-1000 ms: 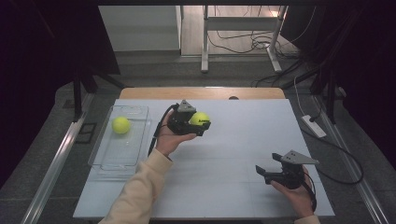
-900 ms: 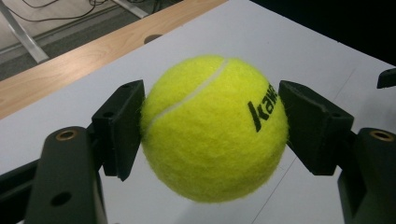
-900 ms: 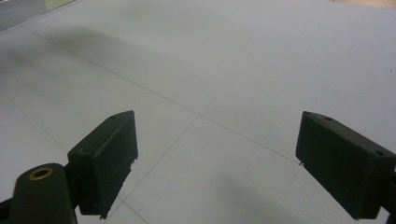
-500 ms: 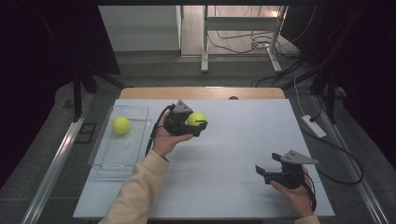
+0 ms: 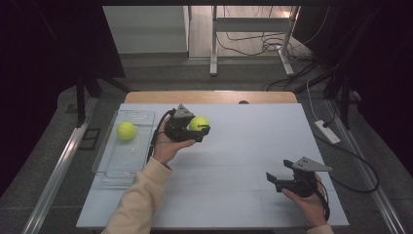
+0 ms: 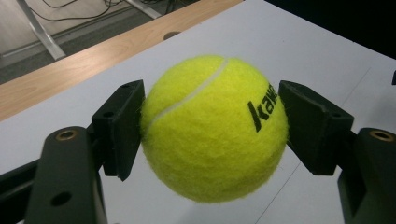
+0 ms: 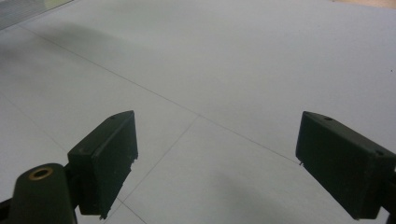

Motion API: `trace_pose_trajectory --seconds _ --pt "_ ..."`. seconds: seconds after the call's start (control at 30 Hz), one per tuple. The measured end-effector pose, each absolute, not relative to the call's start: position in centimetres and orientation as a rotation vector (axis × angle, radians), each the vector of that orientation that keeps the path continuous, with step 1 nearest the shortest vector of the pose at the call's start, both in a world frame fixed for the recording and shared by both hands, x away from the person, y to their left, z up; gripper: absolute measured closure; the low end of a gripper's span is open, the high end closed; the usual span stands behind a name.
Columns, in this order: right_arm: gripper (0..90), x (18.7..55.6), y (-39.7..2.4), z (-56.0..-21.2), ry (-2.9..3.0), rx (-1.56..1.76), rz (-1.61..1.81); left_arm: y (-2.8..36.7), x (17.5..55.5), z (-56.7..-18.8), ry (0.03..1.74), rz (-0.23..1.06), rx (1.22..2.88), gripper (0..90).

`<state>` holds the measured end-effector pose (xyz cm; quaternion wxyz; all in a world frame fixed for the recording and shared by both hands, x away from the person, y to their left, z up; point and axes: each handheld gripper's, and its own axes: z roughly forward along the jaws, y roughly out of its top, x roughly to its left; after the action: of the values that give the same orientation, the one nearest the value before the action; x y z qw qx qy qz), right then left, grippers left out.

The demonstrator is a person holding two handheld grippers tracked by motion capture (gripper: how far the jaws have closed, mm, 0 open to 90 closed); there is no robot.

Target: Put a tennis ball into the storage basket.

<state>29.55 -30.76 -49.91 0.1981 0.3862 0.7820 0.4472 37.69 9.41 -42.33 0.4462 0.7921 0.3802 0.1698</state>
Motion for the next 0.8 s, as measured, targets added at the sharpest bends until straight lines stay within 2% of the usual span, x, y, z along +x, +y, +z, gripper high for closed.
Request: trace_pose_trajectory --seconds 0.8 --pt "12.7 29.8 -30.7 -49.8 2.184 1.08 1.244 12.3 35.9 -42.2 0.977 0.455 1.94 27.5"
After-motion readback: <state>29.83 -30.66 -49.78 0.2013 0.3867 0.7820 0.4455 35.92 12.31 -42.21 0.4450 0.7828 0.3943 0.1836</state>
